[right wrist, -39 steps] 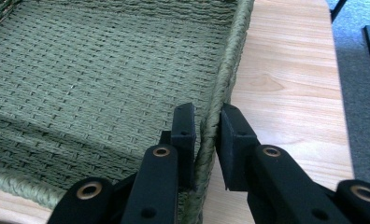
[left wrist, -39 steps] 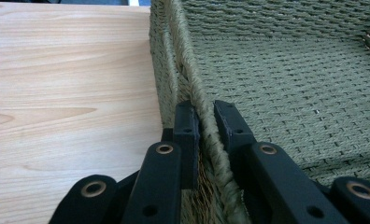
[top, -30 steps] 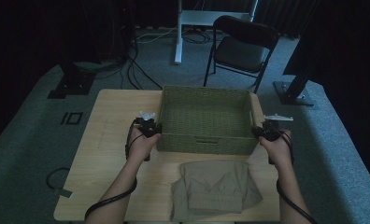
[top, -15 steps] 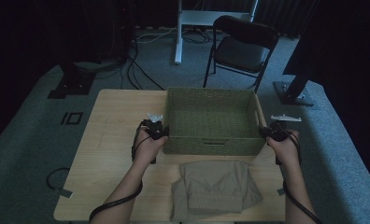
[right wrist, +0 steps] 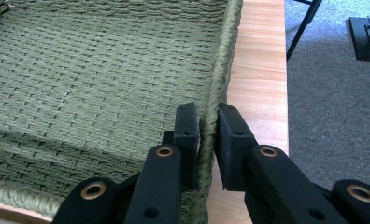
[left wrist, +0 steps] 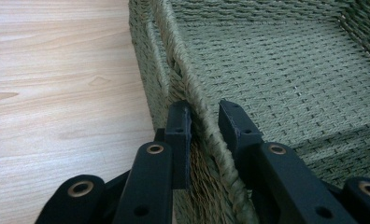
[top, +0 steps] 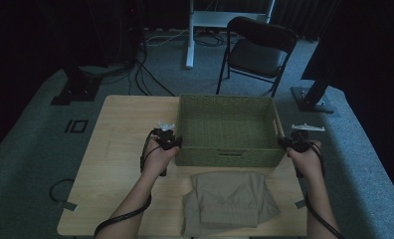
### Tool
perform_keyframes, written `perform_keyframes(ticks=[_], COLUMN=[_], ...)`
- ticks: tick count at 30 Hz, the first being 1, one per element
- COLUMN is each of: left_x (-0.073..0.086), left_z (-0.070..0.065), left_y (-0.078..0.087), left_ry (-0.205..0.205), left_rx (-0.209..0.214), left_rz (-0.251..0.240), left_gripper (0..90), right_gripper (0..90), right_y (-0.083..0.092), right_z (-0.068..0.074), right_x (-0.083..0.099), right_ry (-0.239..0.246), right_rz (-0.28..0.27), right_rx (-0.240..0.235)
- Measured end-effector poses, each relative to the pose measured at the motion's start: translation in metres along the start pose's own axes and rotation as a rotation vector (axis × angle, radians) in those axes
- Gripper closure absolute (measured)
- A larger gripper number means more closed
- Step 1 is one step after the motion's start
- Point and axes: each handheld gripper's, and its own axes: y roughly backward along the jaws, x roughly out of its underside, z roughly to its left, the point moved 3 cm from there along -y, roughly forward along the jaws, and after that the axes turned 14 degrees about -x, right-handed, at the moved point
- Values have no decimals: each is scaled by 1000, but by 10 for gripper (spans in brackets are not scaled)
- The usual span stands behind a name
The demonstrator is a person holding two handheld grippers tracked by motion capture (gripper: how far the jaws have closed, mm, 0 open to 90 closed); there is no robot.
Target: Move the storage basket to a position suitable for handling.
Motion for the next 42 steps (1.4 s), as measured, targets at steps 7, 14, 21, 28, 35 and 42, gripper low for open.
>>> perform_keyframes(ticks=[7, 14, 21, 28, 35, 42], left_x=[-2, -16, -29, -30, -20, -9], left_z=[6, 10, 6, 7, 7, 6], left_y=[-1, 5, 23, 40, 54, 62], left_ry=[-45, -157, -102, -152, -196, -202], left_rx=[55, 78, 190, 212, 233, 268], left_rz=[-20, -51, -127, -177, -197, -212], left_gripper=[618, 384, 188, 179, 179, 179], right_gripper=[619, 395, 172, 134, 134, 135], right_y=[1, 8, 13, 19, 24, 28], right_z=[-2, -1, 17, 39, 59, 73], right_x=[-3, -13, -20, -23, -18, -4], right_ry=[2, -6, 54, 74, 117, 174], right_rz=[-54, -162, -189, -219, -226, -215], right_rx=[-14, -38, -85, -143, -175, -207])
